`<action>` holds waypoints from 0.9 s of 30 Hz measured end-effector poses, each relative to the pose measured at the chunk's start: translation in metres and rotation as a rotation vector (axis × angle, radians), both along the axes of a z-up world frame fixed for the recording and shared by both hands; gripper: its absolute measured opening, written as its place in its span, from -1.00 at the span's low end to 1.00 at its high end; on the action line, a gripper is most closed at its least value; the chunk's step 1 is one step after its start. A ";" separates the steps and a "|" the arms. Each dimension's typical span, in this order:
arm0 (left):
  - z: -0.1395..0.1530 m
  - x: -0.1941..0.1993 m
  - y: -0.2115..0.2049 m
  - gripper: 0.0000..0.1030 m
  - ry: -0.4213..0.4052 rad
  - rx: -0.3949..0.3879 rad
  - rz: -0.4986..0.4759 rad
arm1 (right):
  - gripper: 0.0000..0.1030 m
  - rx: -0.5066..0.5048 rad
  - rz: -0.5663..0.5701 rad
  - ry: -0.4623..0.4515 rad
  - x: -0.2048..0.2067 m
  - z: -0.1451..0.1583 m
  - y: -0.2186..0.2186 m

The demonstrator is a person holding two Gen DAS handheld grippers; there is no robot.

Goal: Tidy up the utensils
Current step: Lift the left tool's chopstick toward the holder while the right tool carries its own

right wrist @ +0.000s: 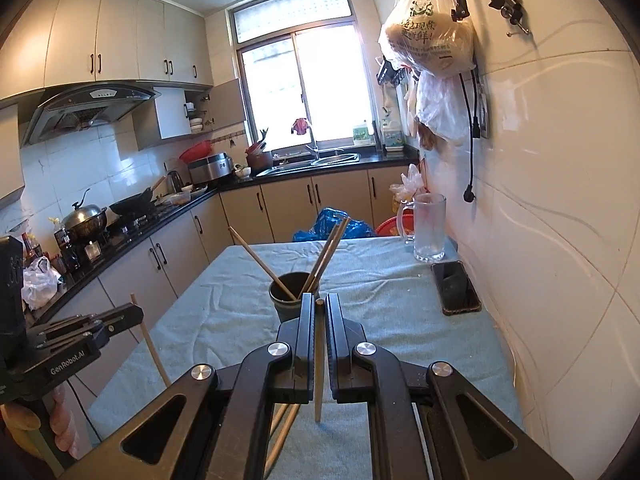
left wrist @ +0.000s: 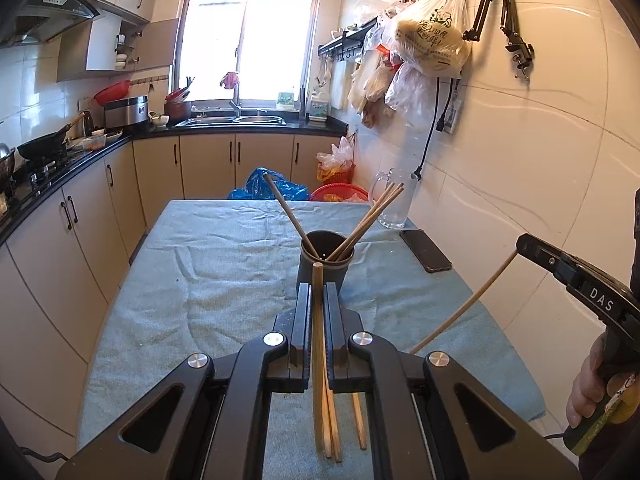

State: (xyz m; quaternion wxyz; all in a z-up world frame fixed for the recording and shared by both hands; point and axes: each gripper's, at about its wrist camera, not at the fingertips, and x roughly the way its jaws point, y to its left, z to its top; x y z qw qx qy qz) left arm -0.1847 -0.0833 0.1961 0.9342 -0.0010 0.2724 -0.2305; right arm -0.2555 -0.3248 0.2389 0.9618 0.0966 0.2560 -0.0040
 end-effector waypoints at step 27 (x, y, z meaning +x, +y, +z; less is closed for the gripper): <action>0.093 0.083 -0.016 -0.91 -0.111 -0.073 -0.027 | -0.89 -0.064 0.064 -0.081 0.095 0.061 0.017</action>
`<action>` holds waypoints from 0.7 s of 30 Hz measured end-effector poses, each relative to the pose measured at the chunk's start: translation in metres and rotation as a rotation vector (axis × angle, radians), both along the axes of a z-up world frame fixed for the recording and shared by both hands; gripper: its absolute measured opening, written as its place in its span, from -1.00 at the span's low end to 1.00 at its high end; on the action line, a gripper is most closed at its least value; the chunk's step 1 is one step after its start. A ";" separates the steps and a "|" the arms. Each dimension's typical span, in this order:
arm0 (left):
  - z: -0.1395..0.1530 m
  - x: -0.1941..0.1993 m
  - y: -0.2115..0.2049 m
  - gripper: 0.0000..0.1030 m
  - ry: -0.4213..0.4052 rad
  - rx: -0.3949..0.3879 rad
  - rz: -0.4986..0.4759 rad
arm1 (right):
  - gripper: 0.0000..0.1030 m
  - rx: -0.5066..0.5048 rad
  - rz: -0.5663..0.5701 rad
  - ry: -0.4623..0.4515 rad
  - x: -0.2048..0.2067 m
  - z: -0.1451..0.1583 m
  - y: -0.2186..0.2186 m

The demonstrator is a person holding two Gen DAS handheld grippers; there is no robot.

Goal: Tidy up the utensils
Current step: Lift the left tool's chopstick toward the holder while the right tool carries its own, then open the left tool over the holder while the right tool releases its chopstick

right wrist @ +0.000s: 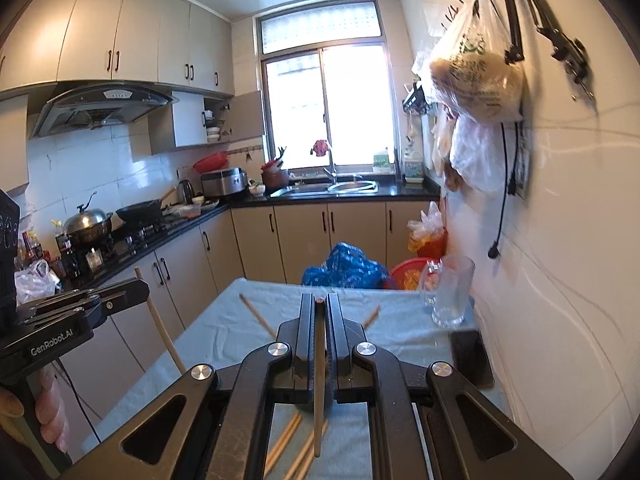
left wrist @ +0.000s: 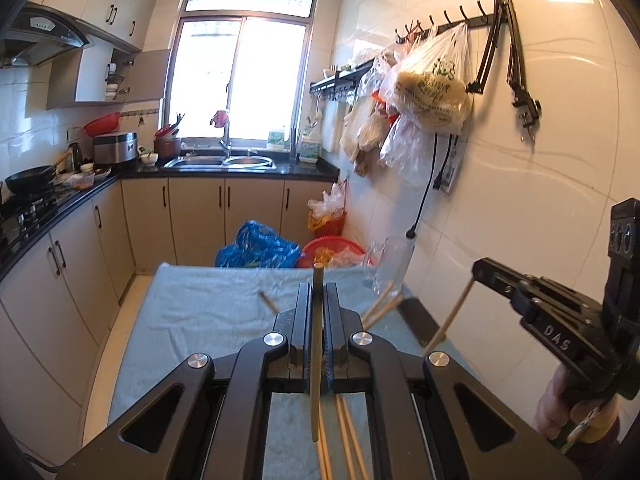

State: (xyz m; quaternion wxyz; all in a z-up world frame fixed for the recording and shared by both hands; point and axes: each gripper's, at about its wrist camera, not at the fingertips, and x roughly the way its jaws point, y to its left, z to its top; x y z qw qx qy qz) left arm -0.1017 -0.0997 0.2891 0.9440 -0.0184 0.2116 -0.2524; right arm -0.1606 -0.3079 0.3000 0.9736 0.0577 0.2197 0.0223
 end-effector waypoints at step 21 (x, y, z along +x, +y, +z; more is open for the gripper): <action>-0.034 0.126 -0.054 -0.91 0.083 -0.053 0.058 | -0.89 0.050 -0.070 -0.030 0.118 -0.024 -0.004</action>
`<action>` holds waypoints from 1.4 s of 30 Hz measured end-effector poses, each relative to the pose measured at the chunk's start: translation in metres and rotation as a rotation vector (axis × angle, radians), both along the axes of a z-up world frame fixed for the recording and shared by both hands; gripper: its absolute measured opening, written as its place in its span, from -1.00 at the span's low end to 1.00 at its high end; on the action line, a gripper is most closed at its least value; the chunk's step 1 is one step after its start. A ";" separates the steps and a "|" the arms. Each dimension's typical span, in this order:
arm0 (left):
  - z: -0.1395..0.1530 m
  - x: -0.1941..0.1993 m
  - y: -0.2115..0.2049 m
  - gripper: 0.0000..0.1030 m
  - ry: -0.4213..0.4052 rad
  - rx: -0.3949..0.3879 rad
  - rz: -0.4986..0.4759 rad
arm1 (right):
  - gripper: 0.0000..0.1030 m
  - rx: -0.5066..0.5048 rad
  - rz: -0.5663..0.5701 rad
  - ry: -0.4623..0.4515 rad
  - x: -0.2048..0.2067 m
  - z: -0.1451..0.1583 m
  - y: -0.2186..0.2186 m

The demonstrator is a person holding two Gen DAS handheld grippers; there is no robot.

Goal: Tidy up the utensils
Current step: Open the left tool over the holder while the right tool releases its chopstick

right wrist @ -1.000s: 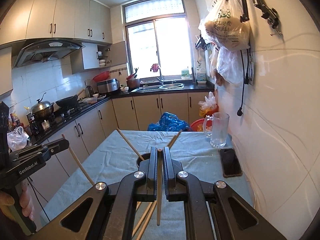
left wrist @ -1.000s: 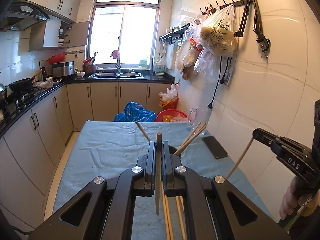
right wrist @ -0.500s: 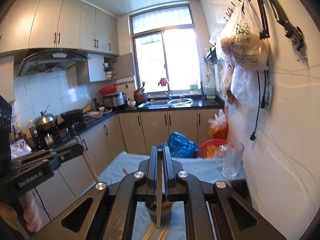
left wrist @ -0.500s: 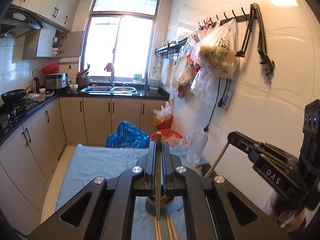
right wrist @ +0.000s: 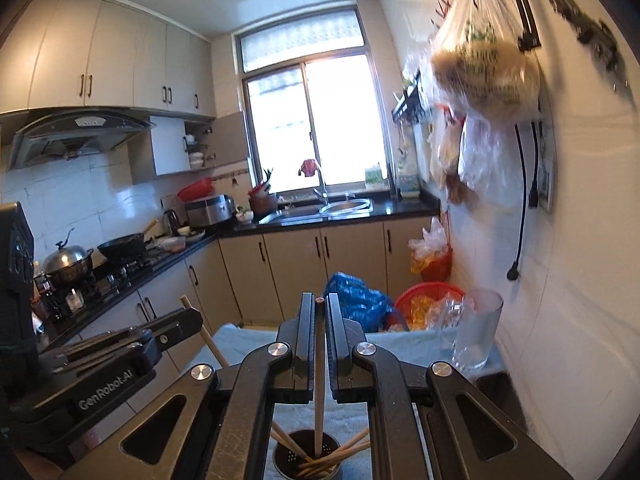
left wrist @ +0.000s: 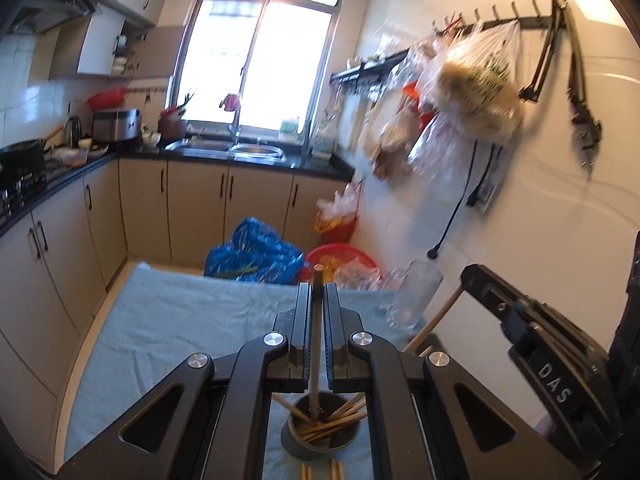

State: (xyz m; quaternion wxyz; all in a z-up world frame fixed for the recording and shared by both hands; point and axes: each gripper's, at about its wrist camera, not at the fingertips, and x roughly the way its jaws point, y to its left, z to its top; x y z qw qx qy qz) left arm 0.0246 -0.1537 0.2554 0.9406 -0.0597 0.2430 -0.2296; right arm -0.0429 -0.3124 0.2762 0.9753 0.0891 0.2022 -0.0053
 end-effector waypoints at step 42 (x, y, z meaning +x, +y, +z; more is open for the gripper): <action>-0.058 -0.002 0.019 -0.90 0.107 0.037 0.011 | -0.88 0.037 0.000 0.178 0.033 -0.071 -0.007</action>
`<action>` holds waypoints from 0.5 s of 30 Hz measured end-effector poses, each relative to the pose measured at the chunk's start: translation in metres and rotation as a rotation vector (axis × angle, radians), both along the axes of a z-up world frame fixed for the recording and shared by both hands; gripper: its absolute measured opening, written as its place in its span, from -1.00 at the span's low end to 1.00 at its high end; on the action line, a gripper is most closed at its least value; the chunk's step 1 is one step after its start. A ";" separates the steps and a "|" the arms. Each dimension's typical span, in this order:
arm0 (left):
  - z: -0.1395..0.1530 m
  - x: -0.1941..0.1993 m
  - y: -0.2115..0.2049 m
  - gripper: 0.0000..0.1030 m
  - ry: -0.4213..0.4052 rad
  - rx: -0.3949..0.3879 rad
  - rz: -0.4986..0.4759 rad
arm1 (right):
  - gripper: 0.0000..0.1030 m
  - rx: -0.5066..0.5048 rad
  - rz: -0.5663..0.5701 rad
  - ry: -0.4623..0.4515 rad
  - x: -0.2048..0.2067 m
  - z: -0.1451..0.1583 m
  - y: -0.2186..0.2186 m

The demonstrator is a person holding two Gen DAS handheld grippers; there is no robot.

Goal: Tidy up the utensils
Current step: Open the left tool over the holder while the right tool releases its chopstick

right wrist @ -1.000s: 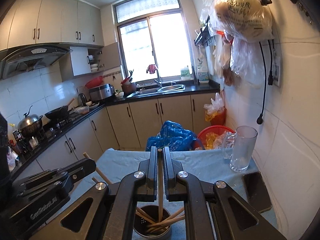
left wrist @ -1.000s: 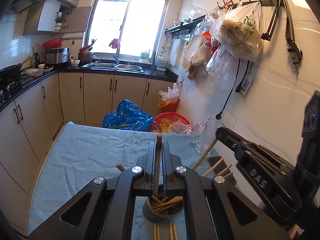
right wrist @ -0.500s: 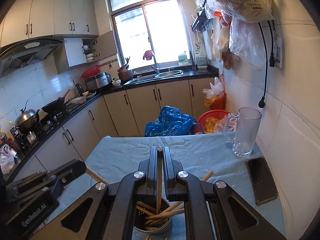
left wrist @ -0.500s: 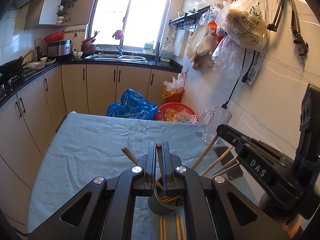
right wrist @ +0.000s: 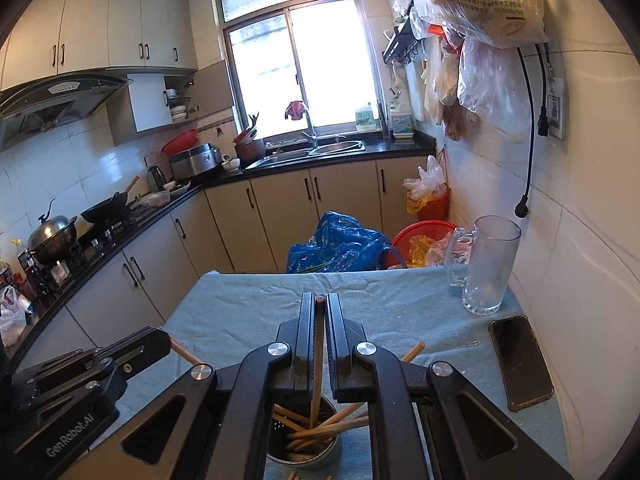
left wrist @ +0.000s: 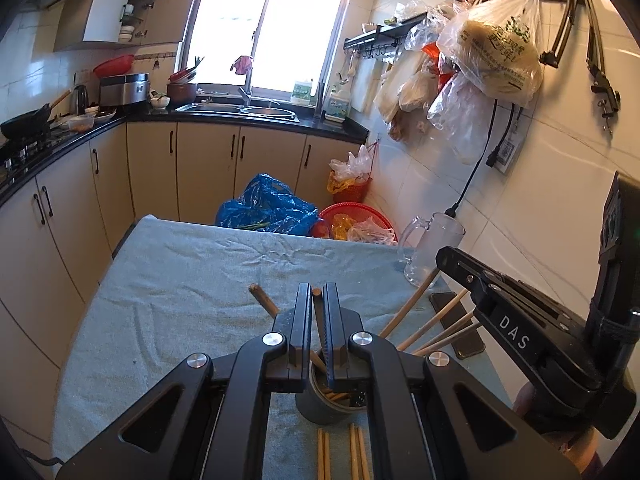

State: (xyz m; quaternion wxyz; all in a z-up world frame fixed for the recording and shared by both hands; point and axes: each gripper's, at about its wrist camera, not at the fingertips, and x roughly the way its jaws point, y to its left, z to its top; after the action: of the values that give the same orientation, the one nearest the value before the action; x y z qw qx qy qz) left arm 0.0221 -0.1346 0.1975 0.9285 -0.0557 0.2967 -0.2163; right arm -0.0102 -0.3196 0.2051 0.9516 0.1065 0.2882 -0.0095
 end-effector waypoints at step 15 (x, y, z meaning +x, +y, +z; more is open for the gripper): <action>0.026 -0.042 0.032 -0.06 -0.052 -0.015 0.045 | -0.20 -0.024 0.002 -0.045 -0.018 0.026 0.008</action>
State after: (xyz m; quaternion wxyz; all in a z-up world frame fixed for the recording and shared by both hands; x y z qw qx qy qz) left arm -0.0199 -0.1031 0.2239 0.9401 -0.0638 0.2695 -0.1988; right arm -0.0280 -0.3113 0.2307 0.9591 0.0949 0.2665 -0.0094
